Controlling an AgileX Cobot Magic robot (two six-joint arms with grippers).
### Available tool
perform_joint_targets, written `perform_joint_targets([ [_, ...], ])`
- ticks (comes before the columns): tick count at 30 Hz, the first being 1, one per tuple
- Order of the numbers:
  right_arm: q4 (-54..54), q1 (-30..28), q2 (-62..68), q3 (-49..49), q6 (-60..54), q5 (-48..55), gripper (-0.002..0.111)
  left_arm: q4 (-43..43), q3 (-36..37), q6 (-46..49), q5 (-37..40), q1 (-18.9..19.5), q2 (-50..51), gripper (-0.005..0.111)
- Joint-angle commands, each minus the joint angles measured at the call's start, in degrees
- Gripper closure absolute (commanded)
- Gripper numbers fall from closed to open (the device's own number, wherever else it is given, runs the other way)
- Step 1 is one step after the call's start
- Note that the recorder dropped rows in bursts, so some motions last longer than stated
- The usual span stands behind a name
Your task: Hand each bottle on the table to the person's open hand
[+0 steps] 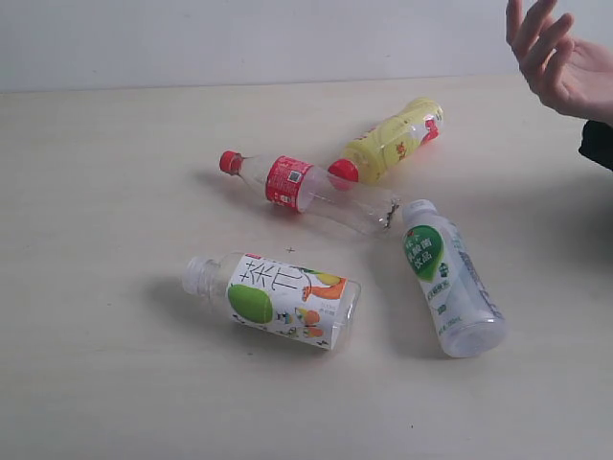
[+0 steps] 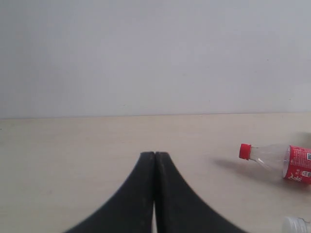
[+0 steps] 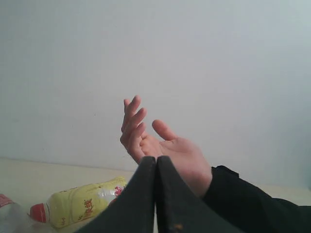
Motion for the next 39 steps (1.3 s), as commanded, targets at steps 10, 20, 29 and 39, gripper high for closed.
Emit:
perform_joint_targets([
  [10,-0.1,-0.3,-0.4,0.3,6.1,-2.9,0.108,0.0,0.2,0.0,-0.2,0.1,-0.3,0.107],
  [20,-0.2,-0.3,-0.4,0.3,19.1,-6.7,0.108,0.0,0.2,0.0,-0.2,0.1,-0.3,0.107],
  [29,-0.7,-0.3,-0.4,0.3,23.9,-1.2,0.108,0.0,0.2,0.0,-0.2,0.1,-0.3,0.107],
  [39,-0.5,-0.3,-0.4,0.3,24.0,-3.2,0.108,0.0,0.2,0.0,-0.2,0.1,-0.3,0.107],
])
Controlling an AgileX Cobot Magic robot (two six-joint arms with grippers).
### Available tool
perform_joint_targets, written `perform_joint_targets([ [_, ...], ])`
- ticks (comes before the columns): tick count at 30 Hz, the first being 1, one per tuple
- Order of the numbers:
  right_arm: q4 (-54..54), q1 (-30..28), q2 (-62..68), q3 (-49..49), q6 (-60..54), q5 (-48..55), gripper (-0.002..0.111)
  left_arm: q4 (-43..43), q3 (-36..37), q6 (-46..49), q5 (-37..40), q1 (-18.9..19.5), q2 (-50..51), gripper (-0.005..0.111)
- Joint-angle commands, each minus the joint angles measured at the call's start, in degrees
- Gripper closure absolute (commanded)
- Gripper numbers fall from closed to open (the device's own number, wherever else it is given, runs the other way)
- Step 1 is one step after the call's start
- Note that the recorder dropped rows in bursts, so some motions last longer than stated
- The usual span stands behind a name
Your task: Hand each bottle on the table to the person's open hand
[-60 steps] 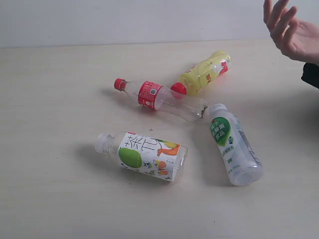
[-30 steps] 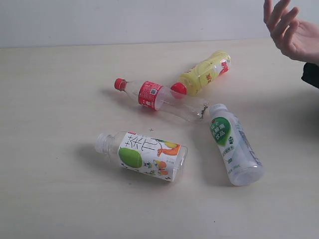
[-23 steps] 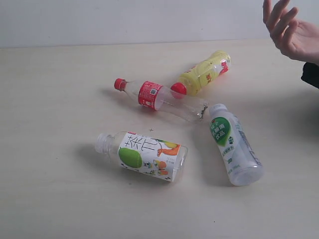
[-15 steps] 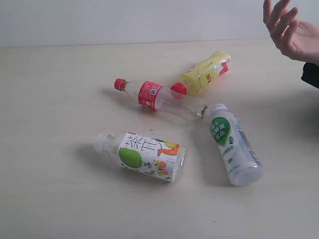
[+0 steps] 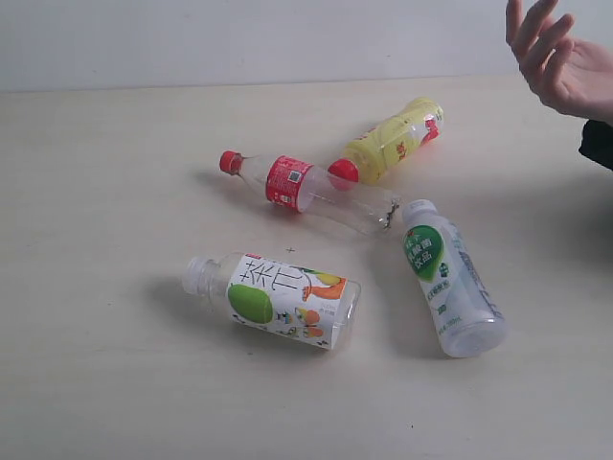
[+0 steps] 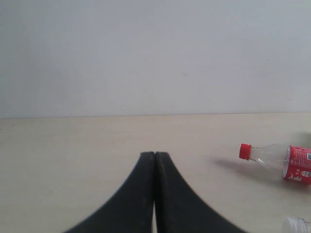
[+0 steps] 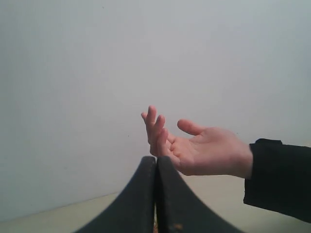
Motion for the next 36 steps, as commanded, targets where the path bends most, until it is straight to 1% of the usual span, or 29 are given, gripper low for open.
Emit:
perform_joint_targets([
  [1,-0.4,-0.3,-0.4,0.3,0.0,-2.7,0.108,0.0,0.2,0.0,-0.2,0.1,-0.3,0.107],
  [3,-0.3,-0.3,-0.4,0.3,0.0,-3.8,0.108,0.0,0.2,0.0,-0.2,0.1,-0.3,0.107],
  [5,-0.3,-0.3,-0.4,0.3,2.9,-7.0,0.108,0.0,0.2,0.0,-0.2,0.1,-0.3,0.107],
  [10,-0.3,-0.3,-0.4,0.3,10.5,-20.9,0.108,0.0,0.2,0.0,-0.2,0.1,-0.3,0.107],
  [12,-0.4,-0.3,0.0,0.3,11.9,-22.8,0.108,0.0,0.2,0.0,-0.2,0.1,-0.3,0.107],
  [15,-1.5,-0.3,4.6,-3.6,11.5,-19.4,0.108,0.0,0.2,0.0,-0.2,0.1,-0.3,0.107],
  [18,-10.0,-0.3,11.8,-8.5,11.6,-14.2,0.108,0.0,0.2,0.0,-0.2,0.1,-0.3,0.107],
  [20,-15.4,-0.3,16.6,-11.6,15.4,-11.6,0.108,0.0,0.2,0.0,-0.2,0.1,-0.3,0.107],
  [23,-22.7,-0.3,24.2,-14.8,22.8,-11.1,0.108,0.0,0.2,0.0,-0.2,0.1,-0.3,0.107],
  [26,-26.2,-0.3,31.4,-18.1,25.1,-10.3,0.108,0.0,0.2,0.0,-0.2,0.1,-0.3,0.107],
  [29,-29.5,-0.3,37.6,-22.7,27.5,-5.8,0.108,0.0,0.2,0.0,-0.2,0.1,-0.3,0.107],
  [31,-32.3,-0.3,41.0,-26.1,27.5,-1.0,0.108,0.0,0.2,0.0,-0.2,0.1,-0.3,0.107],
  [33,-33.6,-0.3,44.5,-30.4,26.8,6.7,0.108,0.0,0.2,0.0,-0.2,0.1,-0.3,0.107],
  [36,-33.2,-0.3,48.9,-36.3,20.3,16.2,0.108,0.0,0.2,0.0,-0.2,0.1,-0.3,0.107],
])
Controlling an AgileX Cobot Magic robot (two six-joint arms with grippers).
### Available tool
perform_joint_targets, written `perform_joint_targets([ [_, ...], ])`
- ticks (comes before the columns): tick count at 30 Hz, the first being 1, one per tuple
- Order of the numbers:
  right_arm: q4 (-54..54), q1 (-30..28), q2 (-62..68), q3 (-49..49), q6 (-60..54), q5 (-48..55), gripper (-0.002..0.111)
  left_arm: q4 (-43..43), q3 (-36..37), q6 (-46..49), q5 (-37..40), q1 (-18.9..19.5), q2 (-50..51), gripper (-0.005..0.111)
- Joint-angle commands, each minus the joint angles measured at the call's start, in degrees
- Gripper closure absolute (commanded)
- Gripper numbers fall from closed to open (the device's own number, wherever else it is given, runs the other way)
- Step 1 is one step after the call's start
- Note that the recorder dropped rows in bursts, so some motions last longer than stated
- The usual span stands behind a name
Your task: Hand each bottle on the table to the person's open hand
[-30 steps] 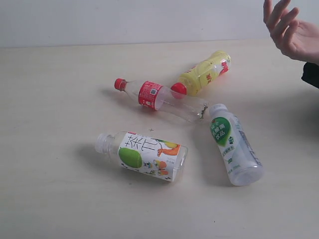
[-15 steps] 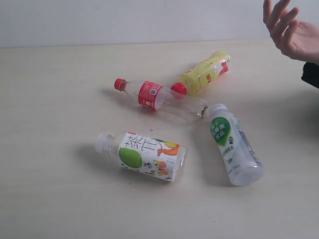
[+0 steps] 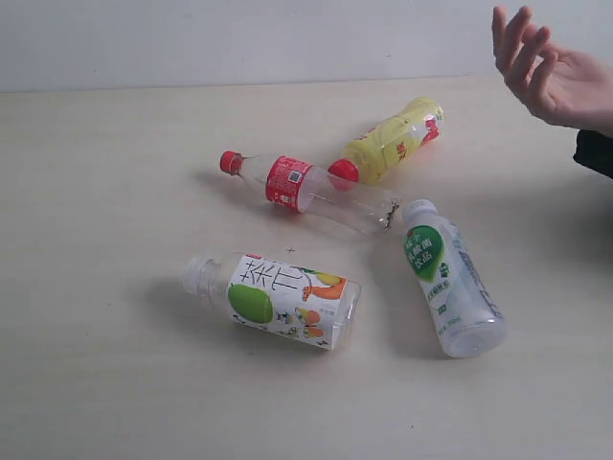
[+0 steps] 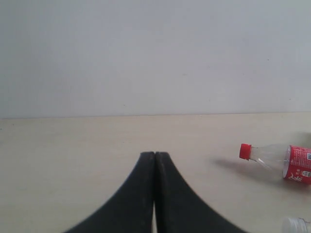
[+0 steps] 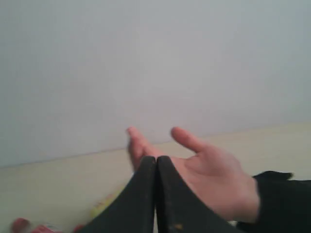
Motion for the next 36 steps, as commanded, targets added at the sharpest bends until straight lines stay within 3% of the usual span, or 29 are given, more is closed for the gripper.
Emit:
perform_joint_targets([
  [1,-0.1,-0.3,6.4,-8.8,-9.2,15.6,0.108,0.0,0.2,0.0,-0.2,0.1,-0.3,0.107],
  [9,18.6,-0.3,17.3,-26.2,-40.5,46.8,0.108,0.0,0.2,0.0,-0.2,0.1,-0.3,0.107],
  [14,30.5,-0.3,24.0,-33.1,-48.0,60.9,0.103,0.0,0.2,0.0,-0.2,0.1,-0.3,0.107],
  [19,47.2,-0.3,28.4,-31.0,-55.5,60.7,0.086,0.0,0.2,0.0,-0.2,0.1,-0.3,0.107],
  [24,61.2,0.5,33.4,-27.8,-64.4,61.0,0.061,0.0,0.2,0.0,-0.2,0.1,-0.3,0.107],
  [36,58.1,14.0,43.6,-25.3,-66.8,50.6,0.032,0.0,0.2,0.0,-0.2,0.1,-0.3,0.107],
])
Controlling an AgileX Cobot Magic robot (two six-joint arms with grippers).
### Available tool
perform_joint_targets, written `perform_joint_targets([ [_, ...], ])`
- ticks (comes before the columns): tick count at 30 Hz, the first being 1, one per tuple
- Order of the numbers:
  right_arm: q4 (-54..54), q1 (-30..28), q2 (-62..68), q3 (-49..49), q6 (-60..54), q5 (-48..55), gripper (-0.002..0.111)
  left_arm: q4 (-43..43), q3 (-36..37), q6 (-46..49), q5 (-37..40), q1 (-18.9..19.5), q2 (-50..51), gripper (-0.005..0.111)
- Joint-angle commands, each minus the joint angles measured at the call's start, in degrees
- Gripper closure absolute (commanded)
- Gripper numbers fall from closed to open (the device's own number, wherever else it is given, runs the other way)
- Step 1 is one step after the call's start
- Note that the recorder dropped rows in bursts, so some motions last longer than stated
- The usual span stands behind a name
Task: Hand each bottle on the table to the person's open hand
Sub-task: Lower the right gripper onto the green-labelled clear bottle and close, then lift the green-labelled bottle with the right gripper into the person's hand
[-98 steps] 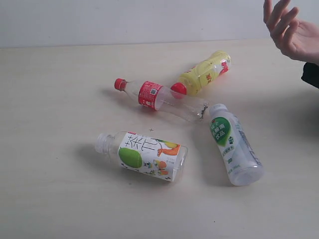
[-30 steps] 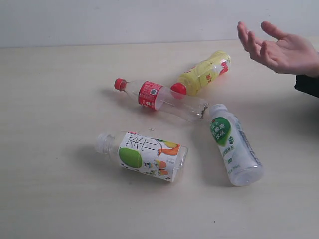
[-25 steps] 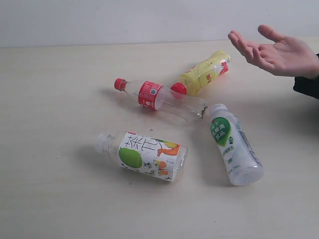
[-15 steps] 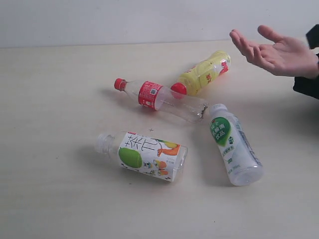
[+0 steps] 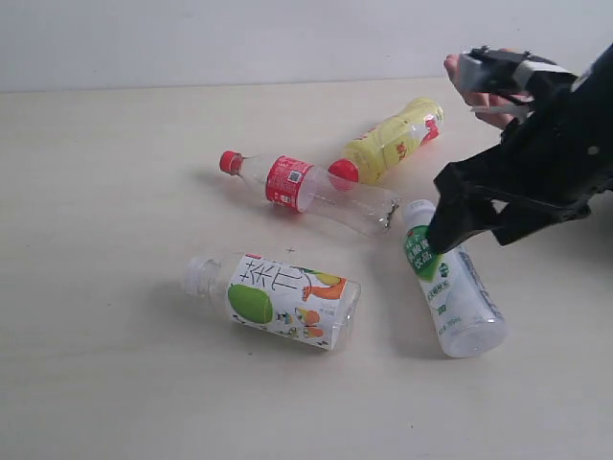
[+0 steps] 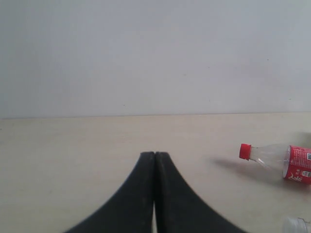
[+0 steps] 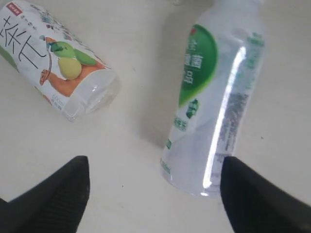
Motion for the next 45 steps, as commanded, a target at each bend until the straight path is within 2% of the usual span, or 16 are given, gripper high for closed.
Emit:
perform_joint_targets([
  [1,-2.9,4.7,3.2,0.2,-1.4,-7.4,0.031,0.0,0.2,0.0,-0.2,0.1,-0.3,0.107],
  [5,-8.1,6.9,6.0,0.2,2.1,-11.2,0.031,0.0,0.2,0.0,-0.2,0.1,-0.3,0.107],
  [11,-15.3,7.5,10.3,0.2,8.6,-11.3,0.028,0.0,0.2,0.0,-0.2,0.1,-0.3,0.107],
  [22,-15.8,7.5,18.5,0.2,9.7,-12.5,0.027,0.0,0.2,0.3,-0.2,0.1,-0.3,0.107],
  [24,-15.9,7.5,18.8,0.2,10.7,-13.0,0.034,0.0,0.2,0.3,-0.2,0.1,-0.3,0.107],
  [29,-15.9,7.5,18.8,-1.2,15.7,-11.5,0.083,0.0,0.2,0.3,-0.2,0.1,-0.3,0.107],
  [32,-16.0,7.5,18.5,-1.8,15.7,-10.0,0.106,0.0,0.2,0.5,-0.2,0.1,-0.3,0.107],
  [45,-17.2,7.5,7.7,-1.8,15.3,-4.9,0.108,0.0,0.2,0.6,-0.2,0.1,-0.3,0.107],
])
